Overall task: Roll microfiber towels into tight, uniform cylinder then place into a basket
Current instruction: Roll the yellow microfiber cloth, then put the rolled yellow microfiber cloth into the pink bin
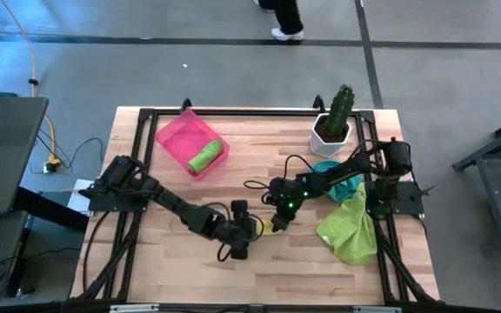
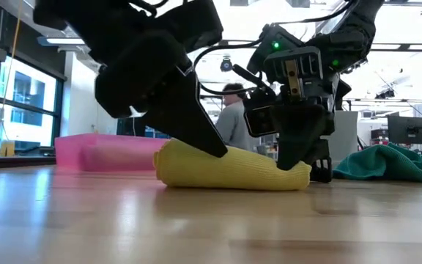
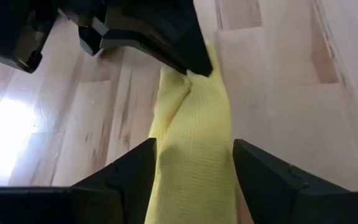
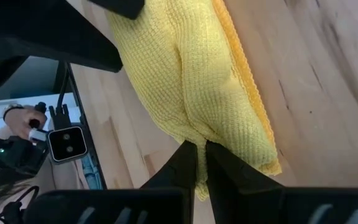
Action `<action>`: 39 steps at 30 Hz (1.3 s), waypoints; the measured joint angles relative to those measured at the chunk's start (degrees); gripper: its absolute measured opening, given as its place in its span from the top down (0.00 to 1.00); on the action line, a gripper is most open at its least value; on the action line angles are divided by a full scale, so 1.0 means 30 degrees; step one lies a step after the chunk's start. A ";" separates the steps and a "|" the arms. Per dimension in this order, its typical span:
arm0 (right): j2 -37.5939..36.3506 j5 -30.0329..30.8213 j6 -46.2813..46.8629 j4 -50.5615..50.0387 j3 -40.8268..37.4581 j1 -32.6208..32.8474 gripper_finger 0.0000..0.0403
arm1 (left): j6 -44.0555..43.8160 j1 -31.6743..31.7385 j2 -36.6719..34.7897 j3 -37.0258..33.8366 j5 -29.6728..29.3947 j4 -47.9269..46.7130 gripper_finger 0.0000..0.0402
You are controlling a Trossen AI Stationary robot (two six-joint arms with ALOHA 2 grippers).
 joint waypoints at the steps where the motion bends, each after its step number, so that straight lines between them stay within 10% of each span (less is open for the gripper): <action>1: 0.0000 -0.0001 -0.0008 0.0002 0.0000 0.0000 0.96 | 0.0159 0.0069 0.0000 0.0000 -0.0005 -0.0048 0.49; 22: -0.0044 0.0180 -0.1622 0.0010 0.0015 0.0009 0.96 | -0.1830 0.1793 0.1591 -0.0073 0.3482 0.0979 0.50; 39: -0.2730 0.0802 -0.6667 -0.2203 -0.0007 -0.0080 0.74 | -0.4089 0.1677 0.1635 -0.0087 0.4594 0.0557 0.95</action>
